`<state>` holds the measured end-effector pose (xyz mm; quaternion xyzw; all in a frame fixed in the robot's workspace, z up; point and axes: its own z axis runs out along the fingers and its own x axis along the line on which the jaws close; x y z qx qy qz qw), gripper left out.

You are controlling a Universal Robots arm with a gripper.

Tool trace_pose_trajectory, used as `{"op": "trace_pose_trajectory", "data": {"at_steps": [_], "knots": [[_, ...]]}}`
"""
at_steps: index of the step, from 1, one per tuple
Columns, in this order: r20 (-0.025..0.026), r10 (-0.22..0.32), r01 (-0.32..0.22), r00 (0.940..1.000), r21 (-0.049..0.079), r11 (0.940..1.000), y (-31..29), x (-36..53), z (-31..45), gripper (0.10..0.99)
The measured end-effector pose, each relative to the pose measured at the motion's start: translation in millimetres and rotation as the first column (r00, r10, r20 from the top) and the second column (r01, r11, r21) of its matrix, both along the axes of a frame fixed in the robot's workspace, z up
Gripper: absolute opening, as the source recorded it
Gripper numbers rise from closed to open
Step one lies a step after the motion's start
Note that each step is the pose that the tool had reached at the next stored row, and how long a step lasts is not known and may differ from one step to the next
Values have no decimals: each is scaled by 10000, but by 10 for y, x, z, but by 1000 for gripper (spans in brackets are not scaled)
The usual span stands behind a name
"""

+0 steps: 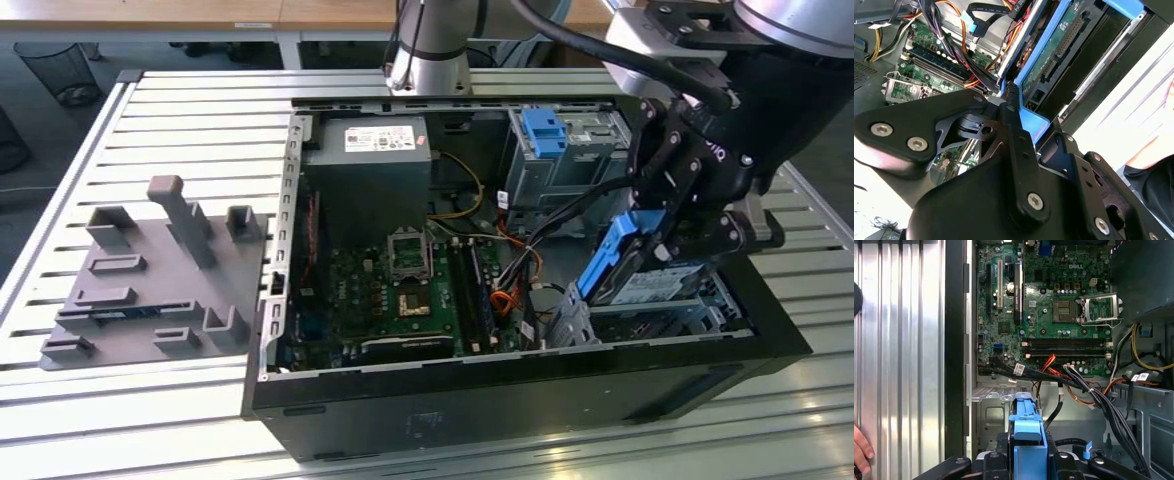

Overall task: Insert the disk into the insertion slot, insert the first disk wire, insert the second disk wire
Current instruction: 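Insert the disk into the insertion slot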

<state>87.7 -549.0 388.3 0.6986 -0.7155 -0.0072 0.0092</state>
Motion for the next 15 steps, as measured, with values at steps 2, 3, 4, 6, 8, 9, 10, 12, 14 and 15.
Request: {"op": "trace_pose_trajectory", "data": {"at_steps": [2,3,4,6,8,9,10,12,14,15], "knots": [[0,0,0,10000,1,10000,0,0,-6,365],[0,0,0,10000,0,10000,0,0,-8,365],[0,0,0,10000,1,10000,0,0,-11,365],[0,0,0,10000,2,10000,0,0,-17,365],[0,0,0,10000,0,10000,0,0,-23,365],[0,0,0,10000,0,10000,0,0,-25,365],[0,0,0,10000,0,10000,0,0,-26,365],[0,0,0,10000,0,10000,0,0,-30,365],[0,0,0,10000,1,10000,0,0,-36,365],[0,0,0,10000,2,10000,0,0,-39,365]]}}
